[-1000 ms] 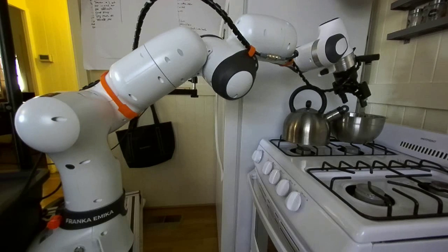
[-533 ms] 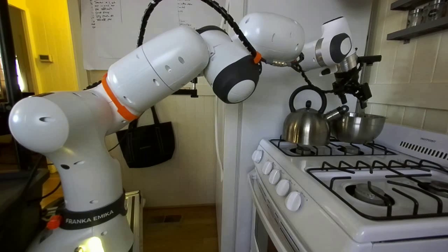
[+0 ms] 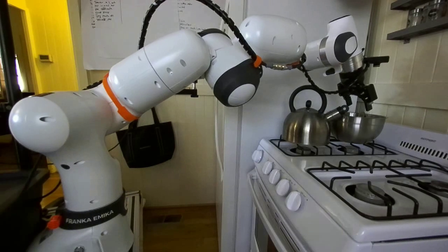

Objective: Move the silver bowl to the left

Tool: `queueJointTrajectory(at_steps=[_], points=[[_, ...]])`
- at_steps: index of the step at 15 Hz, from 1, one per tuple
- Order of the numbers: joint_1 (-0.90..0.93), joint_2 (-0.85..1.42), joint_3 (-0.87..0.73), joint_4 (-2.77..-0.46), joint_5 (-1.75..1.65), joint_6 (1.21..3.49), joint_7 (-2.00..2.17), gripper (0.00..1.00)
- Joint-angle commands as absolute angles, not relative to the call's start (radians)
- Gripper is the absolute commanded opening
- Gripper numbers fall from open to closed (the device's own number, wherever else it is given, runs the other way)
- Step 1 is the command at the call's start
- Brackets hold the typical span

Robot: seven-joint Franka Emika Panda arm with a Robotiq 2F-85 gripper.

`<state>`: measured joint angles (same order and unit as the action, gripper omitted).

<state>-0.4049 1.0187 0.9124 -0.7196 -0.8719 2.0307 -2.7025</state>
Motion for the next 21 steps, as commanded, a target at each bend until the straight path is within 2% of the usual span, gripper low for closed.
queueJointTrajectory(at_steps=[1,13,21], points=[[-0.387,1.027,0.898,-0.71,-0.882,2.033,-2.69,1.0],[-0.294,1.097,0.871,-0.581,-0.857,1.996,-2.678,1.0],[-0.419,1.02,0.875,-0.628,-0.866,2.091,-2.438,1.0]])
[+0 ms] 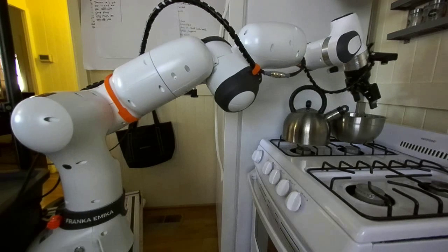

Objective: Move the silver bowl to the left

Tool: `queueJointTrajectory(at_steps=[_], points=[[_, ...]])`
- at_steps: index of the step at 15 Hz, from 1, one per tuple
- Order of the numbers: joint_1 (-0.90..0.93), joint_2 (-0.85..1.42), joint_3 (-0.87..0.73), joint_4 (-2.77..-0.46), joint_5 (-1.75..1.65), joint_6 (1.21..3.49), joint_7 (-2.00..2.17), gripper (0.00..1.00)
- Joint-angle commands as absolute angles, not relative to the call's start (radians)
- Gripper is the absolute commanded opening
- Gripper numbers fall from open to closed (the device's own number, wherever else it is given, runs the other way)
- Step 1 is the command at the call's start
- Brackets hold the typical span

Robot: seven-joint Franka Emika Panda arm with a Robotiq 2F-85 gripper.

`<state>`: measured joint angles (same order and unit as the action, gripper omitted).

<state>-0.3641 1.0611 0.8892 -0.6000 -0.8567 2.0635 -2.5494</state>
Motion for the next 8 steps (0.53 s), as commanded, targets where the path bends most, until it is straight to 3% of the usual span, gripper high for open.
queueJointTrajectory(at_steps=[1,8], points=[[-0.452,1.009,0.872,-0.648,-0.876,2.128,-2.404,1.0],[-0.599,0.897,0.778,-0.751,-0.951,2.219,-2.09,1.0]])
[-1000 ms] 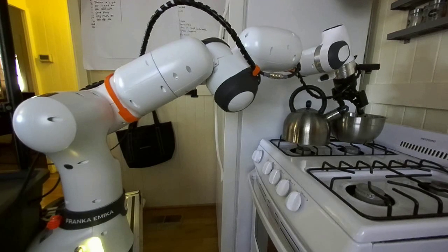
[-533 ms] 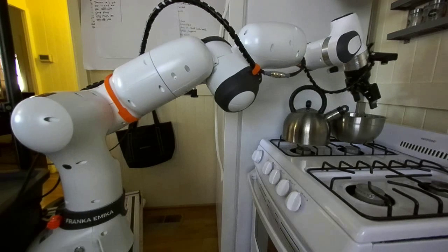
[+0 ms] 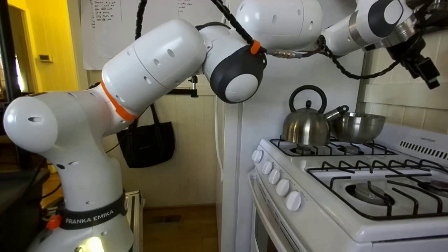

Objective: Move the silver bowl to the left

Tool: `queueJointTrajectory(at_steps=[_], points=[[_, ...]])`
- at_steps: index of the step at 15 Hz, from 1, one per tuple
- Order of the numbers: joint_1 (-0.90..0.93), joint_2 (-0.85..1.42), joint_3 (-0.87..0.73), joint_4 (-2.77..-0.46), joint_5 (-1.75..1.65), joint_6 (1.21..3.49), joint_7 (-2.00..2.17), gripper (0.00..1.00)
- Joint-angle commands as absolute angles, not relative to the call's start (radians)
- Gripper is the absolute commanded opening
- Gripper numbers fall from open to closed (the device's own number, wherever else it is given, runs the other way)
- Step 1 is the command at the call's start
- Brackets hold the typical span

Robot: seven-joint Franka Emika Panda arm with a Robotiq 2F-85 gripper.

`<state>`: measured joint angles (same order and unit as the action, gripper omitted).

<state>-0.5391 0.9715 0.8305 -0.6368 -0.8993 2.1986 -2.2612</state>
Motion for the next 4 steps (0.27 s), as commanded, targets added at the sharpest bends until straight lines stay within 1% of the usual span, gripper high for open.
queueJointTrajectory(at_steps=[1,2,3,4], points=[[-0.616,0.876,0.76,-0.778,-0.963,2.212,-2.029,1.0],[-0.635,0.855,0.747,-0.811,-0.97,2.213,-1.971,1.0],[-0.588,0.925,0.777,-0.69,-0.936,2.2,-2.095,1.0],[-0.597,0.918,0.774,-0.7,-0.938,2.2,-2.08,1.0]])
